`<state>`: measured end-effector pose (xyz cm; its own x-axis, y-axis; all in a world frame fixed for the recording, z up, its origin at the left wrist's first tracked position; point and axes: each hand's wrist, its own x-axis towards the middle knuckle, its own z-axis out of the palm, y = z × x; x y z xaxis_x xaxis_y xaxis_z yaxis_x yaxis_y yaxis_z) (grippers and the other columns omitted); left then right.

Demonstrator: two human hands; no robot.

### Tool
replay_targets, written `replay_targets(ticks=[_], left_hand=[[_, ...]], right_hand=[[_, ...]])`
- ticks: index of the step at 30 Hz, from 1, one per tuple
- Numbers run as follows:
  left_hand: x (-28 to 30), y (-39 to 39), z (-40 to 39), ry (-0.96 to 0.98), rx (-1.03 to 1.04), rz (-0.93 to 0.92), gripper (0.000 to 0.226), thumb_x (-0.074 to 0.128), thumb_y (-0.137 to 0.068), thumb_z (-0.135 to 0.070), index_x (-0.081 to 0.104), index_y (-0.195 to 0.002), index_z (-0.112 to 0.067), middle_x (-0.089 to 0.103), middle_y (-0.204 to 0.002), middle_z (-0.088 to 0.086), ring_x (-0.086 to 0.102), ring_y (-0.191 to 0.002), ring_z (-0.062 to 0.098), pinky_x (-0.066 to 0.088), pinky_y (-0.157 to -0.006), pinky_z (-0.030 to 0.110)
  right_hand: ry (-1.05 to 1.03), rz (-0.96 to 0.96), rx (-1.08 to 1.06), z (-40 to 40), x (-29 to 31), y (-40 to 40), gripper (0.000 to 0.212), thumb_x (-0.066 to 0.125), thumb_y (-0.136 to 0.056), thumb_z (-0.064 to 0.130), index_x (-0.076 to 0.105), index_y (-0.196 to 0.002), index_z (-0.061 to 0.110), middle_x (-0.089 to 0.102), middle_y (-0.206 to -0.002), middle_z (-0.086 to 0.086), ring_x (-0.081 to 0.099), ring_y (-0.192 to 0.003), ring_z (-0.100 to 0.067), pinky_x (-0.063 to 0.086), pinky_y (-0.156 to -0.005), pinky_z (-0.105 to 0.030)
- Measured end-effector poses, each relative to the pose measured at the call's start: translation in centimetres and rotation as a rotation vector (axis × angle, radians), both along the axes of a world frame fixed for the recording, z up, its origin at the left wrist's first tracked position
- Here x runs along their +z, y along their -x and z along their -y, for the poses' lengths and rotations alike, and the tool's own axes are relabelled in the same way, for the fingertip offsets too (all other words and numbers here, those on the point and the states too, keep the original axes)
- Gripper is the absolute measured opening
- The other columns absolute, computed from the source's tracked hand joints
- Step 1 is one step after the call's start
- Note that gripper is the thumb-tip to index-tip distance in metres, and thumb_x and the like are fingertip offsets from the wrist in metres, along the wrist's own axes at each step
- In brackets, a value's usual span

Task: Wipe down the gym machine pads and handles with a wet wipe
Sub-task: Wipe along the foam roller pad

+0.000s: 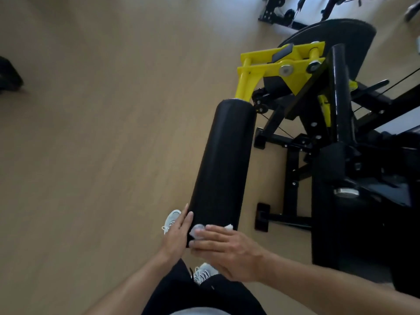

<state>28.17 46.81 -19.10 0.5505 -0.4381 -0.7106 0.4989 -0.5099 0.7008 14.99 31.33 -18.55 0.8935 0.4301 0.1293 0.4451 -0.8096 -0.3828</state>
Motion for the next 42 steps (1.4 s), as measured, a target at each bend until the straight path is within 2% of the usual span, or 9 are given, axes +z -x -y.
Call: replay_targets(ticks=[7, 11, 16, 19, 22, 25, 28, 35, 42], left_hand=[[-0.2, 2.6, -0.8, -0.063, 0.120, -0.008, 0.050, 0.037, -0.106, -0.050, 0.055, -0.144, -0.024, 0.053, -0.142, -0.011, 0.047, -0.138, 0.014, 0.030, -0.117, 0.027], [-0.6, 3.1, -1.5, -0.125, 0.133, 0.052, 0.041, 0.041, -0.099, -0.066, 0.069, -0.114, -0.040, 0.070, -0.118, -0.013, 0.062, -0.117, 0.012, 0.045, -0.110, 0.041], [1.0, 3.5, -1.9, -0.096, 0.125, 0.008, 0.059, 0.048, -0.093, -0.070, 0.053, -0.143, -0.038, 0.057, -0.137, -0.017, 0.051, -0.130, 0.010, 0.036, -0.118, 0.040], [1.3, 3.4, -2.2, -0.074, 0.125, -0.019, 0.054, 0.054, -0.098, -0.057, 0.049, -0.147, -0.035, 0.057, -0.140, -0.012, 0.051, -0.131, 0.011, 0.037, -0.118, 0.040], [1.8, 3.5, -2.2, -0.032, 0.088, -0.021, 0.062, 0.061, -0.096, -0.050, 0.042, -0.152, -0.031, 0.056, -0.142, -0.009, 0.054, -0.129, 0.009, 0.038, -0.117, 0.037], [2.1, 3.3, -2.5, -0.027, 0.067, 0.011, 0.069, 0.072, -0.087, -0.048, 0.047, -0.149, -0.029, 0.062, -0.130, -0.010, 0.059, -0.119, 0.004, 0.045, -0.108, 0.029], [2.3, 1.9, -2.8, -0.042, 0.038, 0.018, 0.083, 0.085, -0.063, -0.055, 0.059, -0.136, -0.028, 0.068, -0.126, -0.006, 0.065, -0.113, 0.008, 0.053, -0.101, 0.033], [1.6, -1.1, -2.2, -0.100, -0.127, -0.049, 0.071, 0.095, -0.062, -0.042, 0.060, -0.123, -0.029, 0.068, -0.116, -0.009, 0.067, -0.105, 0.009, 0.057, -0.094, 0.034], [1.2, -3.3, -1.9, -0.116, -0.355, -0.057, 0.126, 0.094, -0.042, -0.064, 0.040, -0.150, -0.027, 0.056, -0.139, -0.008, 0.059, -0.124, 0.016, 0.052, -0.105, 0.042]], right_hand=[[0.040, 0.068, 0.156, 2.6, -0.8, -1.5, 0.051, 0.065, -0.099, 0.015, 0.052, -0.149, 0.010, 0.045, -0.158, -0.006, 0.031, -0.153, -0.020, 0.024, -0.126, -0.041], [-0.005, 0.139, -0.189, 6.3, -0.1, -4.3, 0.043, 0.061, -0.100, 0.008, 0.058, -0.142, 0.007, 0.050, -0.153, -0.011, 0.038, -0.149, -0.023, 0.031, -0.123, -0.047], [0.121, 0.136, -0.523, 8.5, 0.8, -7.5, 0.038, 0.046, -0.107, 0.017, 0.059, -0.142, 0.011, 0.054, -0.151, -0.005, 0.034, -0.151, -0.024, 0.027, -0.125, -0.045], [0.214, 0.197, -0.639, 5.9, 1.0, -6.3, 0.037, 0.059, -0.099, 0.015, 0.065, -0.135, 0.014, 0.061, -0.144, -0.004, 0.048, -0.141, -0.030, 0.037, -0.116, -0.044], [0.010, 0.133, -0.780, 3.6, 1.1, -4.5, 0.035, 0.070, -0.095, 0.010, 0.070, -0.130, 0.016, 0.064, -0.136, 0.000, 0.054, -0.129, -0.023, 0.047, -0.106, -0.041], [-0.116, 0.142, -0.763, 0.7, 0.6, -2.2, 0.032, 0.073, -0.093, 0.006, 0.073, -0.124, 0.011, 0.068, -0.134, -0.003, 0.056, -0.135, -0.023, 0.037, -0.117, -0.028], [-0.135, 0.148, -0.636, -0.9, 0.6, -0.7, 0.029, 0.064, -0.098, 0.013, 0.073, -0.125, 0.010, 0.068, -0.134, -0.003, 0.054, -0.138, -0.024, 0.045, -0.114, -0.039], [-0.216, -0.032, -0.768, 4.7, 1.2, -7.2, 0.033, 0.052, -0.106, 0.017, 0.065, -0.136, 0.012, 0.058, -0.146, -0.002, 0.035, -0.149, -0.016, 0.028, -0.125, -0.038], [-0.202, -0.074, -0.952, 4.7, 1.9, -11.0, 0.037, 0.046, -0.109, 0.014, 0.058, -0.144, 0.015, 0.045, -0.156, 0.003, 0.020, -0.153, -0.009, 0.005, -0.123, -0.013]])
